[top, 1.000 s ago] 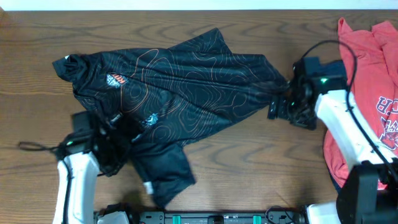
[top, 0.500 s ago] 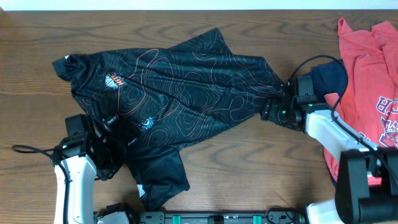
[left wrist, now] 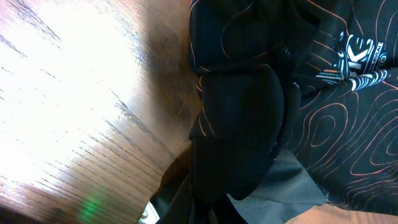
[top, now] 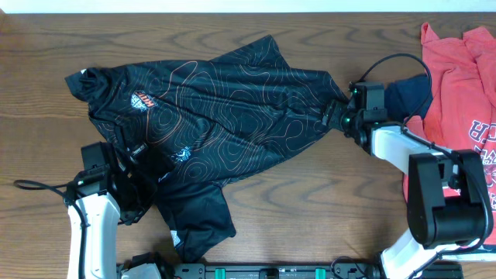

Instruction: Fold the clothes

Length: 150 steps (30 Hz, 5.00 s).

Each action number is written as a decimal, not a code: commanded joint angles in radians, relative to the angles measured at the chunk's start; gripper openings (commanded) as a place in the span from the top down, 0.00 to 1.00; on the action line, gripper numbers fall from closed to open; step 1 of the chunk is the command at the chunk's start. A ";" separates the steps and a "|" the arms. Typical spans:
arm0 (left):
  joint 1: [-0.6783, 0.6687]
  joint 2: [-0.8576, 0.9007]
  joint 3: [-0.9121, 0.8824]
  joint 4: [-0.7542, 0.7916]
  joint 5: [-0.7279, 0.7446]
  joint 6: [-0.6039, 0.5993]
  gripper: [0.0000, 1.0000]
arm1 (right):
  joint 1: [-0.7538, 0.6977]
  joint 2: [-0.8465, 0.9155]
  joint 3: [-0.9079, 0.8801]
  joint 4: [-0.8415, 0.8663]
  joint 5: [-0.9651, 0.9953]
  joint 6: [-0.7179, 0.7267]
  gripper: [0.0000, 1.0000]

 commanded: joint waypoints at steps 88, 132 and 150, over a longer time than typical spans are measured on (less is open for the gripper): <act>0.062 0.466 0.435 0.208 0.120 0.074 0.25 | -0.045 -0.034 0.219 -0.347 0.006 -0.329 0.53; -0.068 0.362 0.216 0.211 0.113 0.145 0.94 | -0.219 -0.071 -0.005 -0.708 0.335 -0.068 0.99; -0.038 0.330 0.222 0.318 0.250 0.051 0.93 | -0.239 -0.072 -0.005 -0.705 0.321 -0.091 0.93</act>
